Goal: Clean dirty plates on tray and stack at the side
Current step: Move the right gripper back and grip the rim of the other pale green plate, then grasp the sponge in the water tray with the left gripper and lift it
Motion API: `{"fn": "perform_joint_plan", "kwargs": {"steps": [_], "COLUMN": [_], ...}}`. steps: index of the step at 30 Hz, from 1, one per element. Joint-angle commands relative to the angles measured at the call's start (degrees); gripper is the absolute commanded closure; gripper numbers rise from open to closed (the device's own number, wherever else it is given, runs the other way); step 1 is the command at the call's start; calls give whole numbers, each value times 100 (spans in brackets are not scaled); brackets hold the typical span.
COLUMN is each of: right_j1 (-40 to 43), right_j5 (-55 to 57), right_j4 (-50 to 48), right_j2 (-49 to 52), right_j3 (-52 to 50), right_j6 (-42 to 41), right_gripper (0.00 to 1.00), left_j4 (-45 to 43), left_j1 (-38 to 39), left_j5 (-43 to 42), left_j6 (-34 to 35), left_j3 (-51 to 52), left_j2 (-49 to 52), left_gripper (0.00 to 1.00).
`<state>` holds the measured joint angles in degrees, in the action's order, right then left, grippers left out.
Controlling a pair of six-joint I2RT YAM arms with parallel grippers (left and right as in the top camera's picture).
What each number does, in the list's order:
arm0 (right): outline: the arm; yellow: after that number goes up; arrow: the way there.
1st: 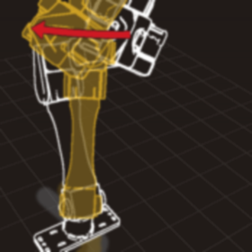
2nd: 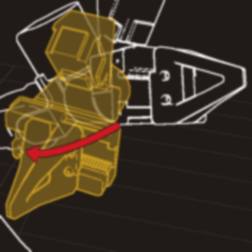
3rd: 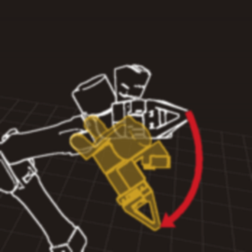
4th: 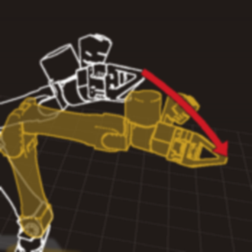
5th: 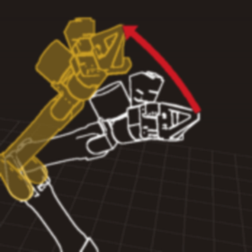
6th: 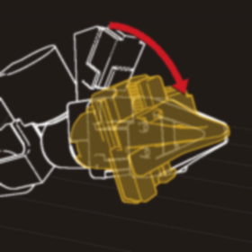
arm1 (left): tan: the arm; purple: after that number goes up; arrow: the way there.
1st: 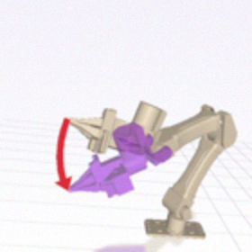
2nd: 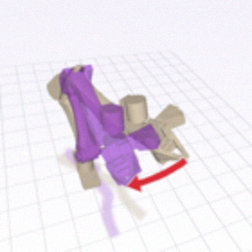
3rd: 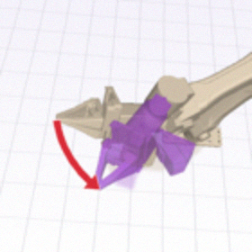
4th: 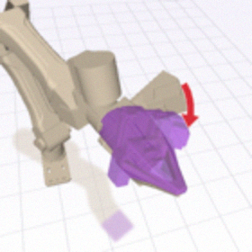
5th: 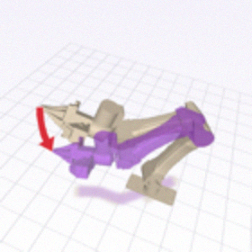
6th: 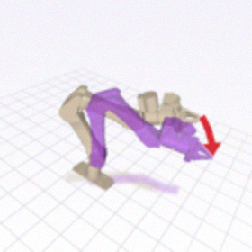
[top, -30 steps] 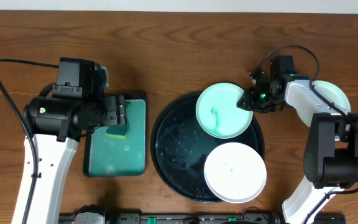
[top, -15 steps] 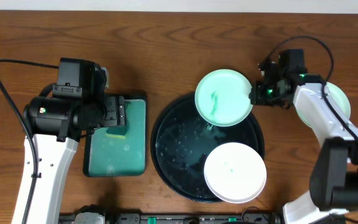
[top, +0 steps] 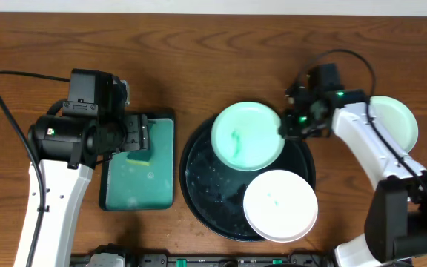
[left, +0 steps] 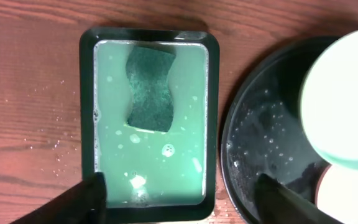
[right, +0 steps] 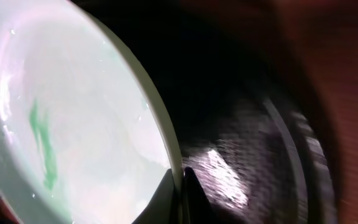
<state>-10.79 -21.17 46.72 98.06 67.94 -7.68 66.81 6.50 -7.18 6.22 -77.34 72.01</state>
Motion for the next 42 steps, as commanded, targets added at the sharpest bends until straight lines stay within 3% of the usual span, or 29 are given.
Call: {"fn": "perform_joint_plan", "kwargs": {"steps": [1, 4, 12, 23, 27, 42], "right_j1": [-367, -605, -942, -931, -931, -931], "right_j5": [17, 162, 164, 162, 157, 118], "right_j4": [-170, -376, -887, -859, -815, -721], "right_j2": [107, 450, 1344, 1381, 1381, 1381], "right_j3": [-107, -131, -131, -131, -131, -131], "right_j6": [-284, -435, -452, -450, -448, -448], "right_gripper": [99, 99, 99, 99, 99, 99], "left_j4": [2, 2, -22, -748, -1064, -2341], "left_j1": [2, 2, 0, -20, -155, -354], "left_j5": [11, 11, 35, 61, 385, 31], "left_j6": [26, 24, 24, 52, 173, 50], "left_j3": [-2, 0, 109, 935, 1165, 1694], "left_j2": [52, 103, 448, 1585, 1821, 2728], "left_gripper": [29, 34, 34, 50, 50, 53]}}
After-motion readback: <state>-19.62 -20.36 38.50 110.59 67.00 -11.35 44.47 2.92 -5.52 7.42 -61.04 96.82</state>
